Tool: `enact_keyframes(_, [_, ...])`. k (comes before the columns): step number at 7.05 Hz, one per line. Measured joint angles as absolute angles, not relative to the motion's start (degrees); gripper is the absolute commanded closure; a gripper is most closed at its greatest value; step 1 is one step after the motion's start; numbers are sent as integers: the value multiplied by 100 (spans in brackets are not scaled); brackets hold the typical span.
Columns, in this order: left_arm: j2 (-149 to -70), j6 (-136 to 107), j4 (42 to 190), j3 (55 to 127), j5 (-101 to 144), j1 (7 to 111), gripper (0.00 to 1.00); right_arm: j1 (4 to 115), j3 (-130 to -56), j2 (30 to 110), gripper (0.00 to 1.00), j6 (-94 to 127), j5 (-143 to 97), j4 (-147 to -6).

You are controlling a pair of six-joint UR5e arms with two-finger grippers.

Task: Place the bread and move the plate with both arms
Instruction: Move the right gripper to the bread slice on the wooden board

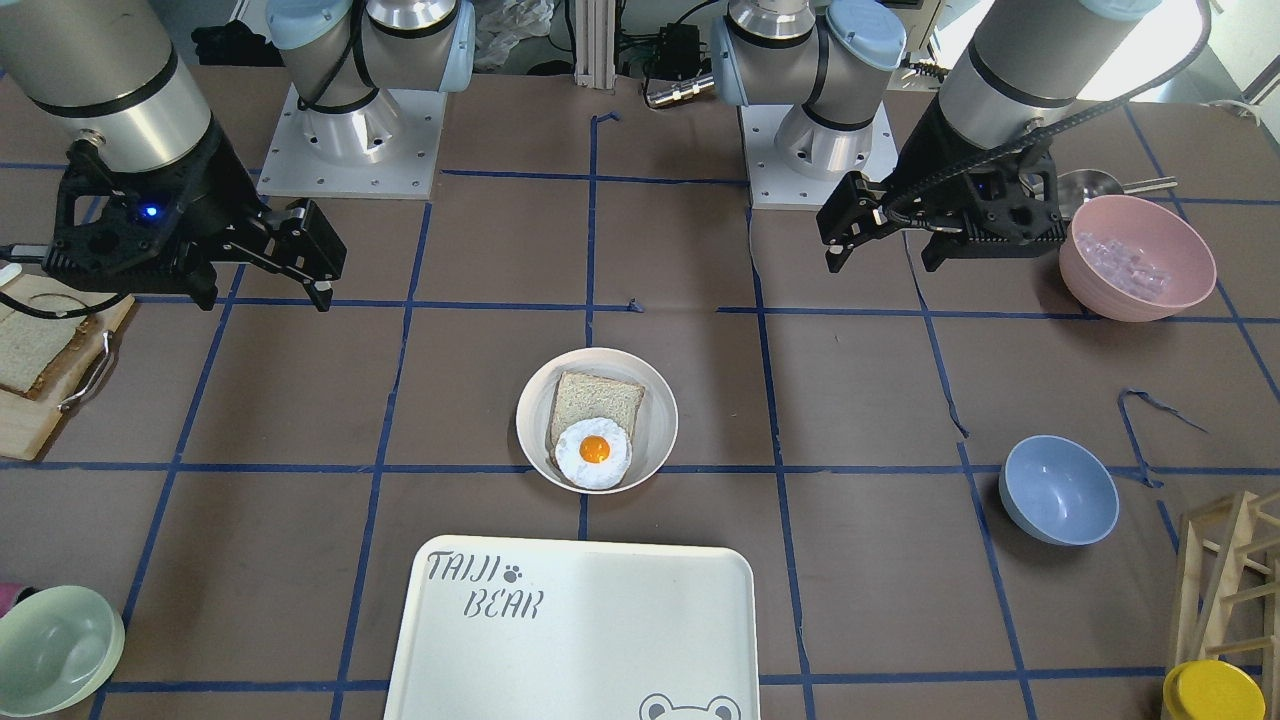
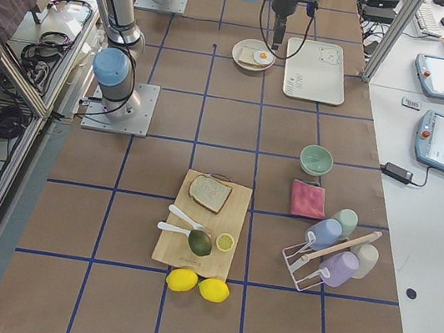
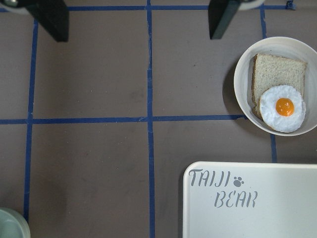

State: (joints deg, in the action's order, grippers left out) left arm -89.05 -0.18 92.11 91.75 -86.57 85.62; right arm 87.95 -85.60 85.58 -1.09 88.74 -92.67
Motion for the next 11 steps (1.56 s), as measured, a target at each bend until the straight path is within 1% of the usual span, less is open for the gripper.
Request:
enact_keyframes(4, [-8948, -20, 9202, 9189, -8641, 8558, 0, 9026, -8519, 8642, 0, -31, 8949, -9383])
enact_keyframes(7, [-8926, -24, 8935, 9362, -8632, 8557, 0, 9192, -8545, 8643, 0, -64, 8944, -9403])
enact_keyframes(9, [-8912, -26, 8854, 9399, -8637, 8560, 0, 8899, -8639, 8587, 0, -165, 9329, -9404])
enact_keyframes(10, [-8905, -26, 8847, 9400, -8643, 8560, 0, 8564, -8810, 8576, 0, -186, 9673, -9455])
enact_keyframes(11, [-8899, -26, 8849, 9400, -8637, 8557, 0, 8088, -9147, 8567, 0, -244, 9859, -9672])
